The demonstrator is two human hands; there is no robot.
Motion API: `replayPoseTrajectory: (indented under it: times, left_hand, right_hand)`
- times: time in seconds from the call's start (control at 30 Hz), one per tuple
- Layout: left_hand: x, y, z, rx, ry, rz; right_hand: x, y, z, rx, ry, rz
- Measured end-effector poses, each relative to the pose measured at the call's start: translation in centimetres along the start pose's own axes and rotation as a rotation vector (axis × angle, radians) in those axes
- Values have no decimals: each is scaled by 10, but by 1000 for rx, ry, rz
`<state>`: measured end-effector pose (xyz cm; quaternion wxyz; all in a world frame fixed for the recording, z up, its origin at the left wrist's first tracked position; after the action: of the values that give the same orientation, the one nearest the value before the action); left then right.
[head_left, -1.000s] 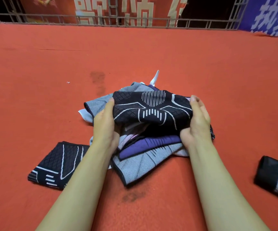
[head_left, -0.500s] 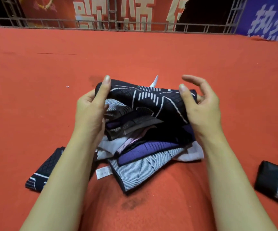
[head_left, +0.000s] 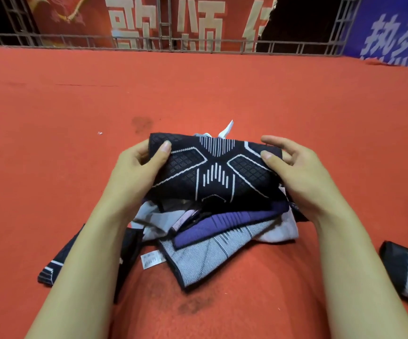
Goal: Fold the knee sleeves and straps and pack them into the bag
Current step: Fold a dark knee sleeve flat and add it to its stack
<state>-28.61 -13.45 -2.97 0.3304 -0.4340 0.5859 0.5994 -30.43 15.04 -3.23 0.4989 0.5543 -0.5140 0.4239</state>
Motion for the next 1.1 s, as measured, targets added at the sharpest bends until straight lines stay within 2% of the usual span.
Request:
replayPoseTrajectory:
  times: [0.1, 0.23, 0.33, 0.4, 0.5, 0.63, 0.73, 0.8, 0.87, 0.93, 1.0, 1.03, 1.1]
  left_hand:
    - [-10, 0, -4, -43, 12, 49]
    - [-10, 3, -14, -87, 220, 98]
    - [-16, 3, -19, -137, 173, 143]
    - [-27, 2, -19, -151, 155, 210]
    - [-40, 1, -14, -124, 147, 272]
    - [-55, -1, 0, 43, 135, 318]
    - [-61, -4, 10, 119, 104, 313]
    - [-60, -6, 12, 117, 49, 276]
    - [-56, -6, 12, 86, 19, 215]
    - [-43, -1, 7, -12, -1, 92]
    - [-27, 4, 0, -123, -16, -108]
    - [-21, 3, -2, -130, -7, -201]
    - [-15, -1, 0, -41, -25, -350]
  right_hand:
    - [0, -1, -2, -41, 109, 24]
    - [6, -3, -10, -171, -252, -89]
    - [17, -4, -16, -269, -369, -204]
    - [26, -6, -15, -276, -380, -249]
    - [34, -11, -4, -164, -390, -195]
    - [42, -20, 21, 24, -554, -168]
    - [45, -32, 49, 281, -531, -129]
    - [42, -40, 63, 450, -494, -81]
    - [38, -42, 68, 503, -460, -63]
    - [39, -42, 67, 484, -331, -47]
    - [43, -40, 64, 445, -130, -43]
    - [45, -38, 62, 420, -28, -48]
    - [47, -33, 57, 351, 71, -76]
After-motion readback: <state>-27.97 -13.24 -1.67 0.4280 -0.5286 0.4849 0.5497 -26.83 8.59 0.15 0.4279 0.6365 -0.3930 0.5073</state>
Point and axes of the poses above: each hand's wrist, its own y-axis towards the middle knuckle, its own z-axis out of the palm, x = y × z, the point moved 6 cm from there along y, towards the middle knuckle, and after that the axes turned 7 degrees about z, right-handed, at the moved point
